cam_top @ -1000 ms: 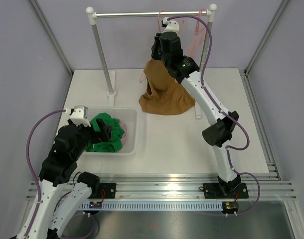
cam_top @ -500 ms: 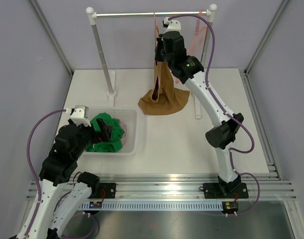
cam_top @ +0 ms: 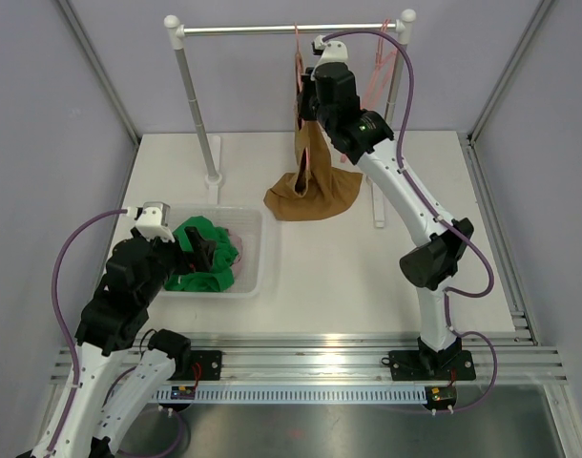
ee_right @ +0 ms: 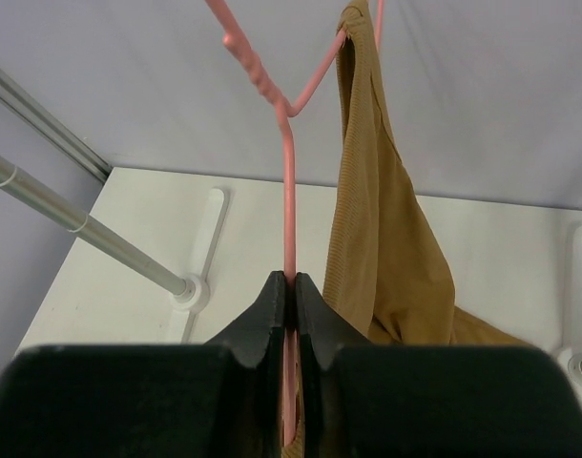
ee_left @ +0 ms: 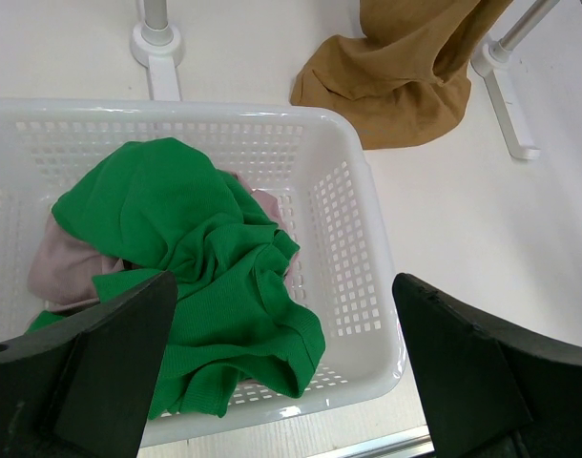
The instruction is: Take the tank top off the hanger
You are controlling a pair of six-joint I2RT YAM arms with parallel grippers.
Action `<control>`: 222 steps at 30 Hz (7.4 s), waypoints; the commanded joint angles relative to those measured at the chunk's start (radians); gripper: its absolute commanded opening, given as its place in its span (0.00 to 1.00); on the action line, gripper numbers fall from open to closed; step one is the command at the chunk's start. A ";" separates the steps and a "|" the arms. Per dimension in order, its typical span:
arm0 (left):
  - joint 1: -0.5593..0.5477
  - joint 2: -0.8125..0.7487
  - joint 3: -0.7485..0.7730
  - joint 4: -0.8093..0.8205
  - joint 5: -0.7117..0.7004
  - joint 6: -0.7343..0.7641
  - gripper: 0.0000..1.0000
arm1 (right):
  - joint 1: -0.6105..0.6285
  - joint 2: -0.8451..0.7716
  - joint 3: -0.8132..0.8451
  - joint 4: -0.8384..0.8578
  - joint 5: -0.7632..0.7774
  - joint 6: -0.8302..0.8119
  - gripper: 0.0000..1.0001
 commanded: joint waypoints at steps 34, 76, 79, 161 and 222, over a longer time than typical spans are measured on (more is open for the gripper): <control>0.005 -0.005 0.001 0.046 0.030 0.014 0.99 | 0.007 0.011 0.089 -0.040 0.077 -0.134 0.00; 0.005 0.022 0.076 0.065 0.076 -0.073 0.99 | 0.007 -0.737 -0.554 -0.065 -0.370 -0.030 0.00; 0.003 0.044 0.101 0.145 0.192 -0.138 0.99 | 0.007 -0.899 -0.755 -0.018 -0.540 0.016 0.00; -0.386 0.522 0.188 0.592 -0.065 -0.115 0.00 | 0.007 -1.574 -1.248 -0.223 -0.619 -0.074 0.00; -0.507 0.610 0.273 0.345 0.012 -0.113 0.99 | 0.005 -0.796 -0.669 -0.120 0.063 -0.020 0.00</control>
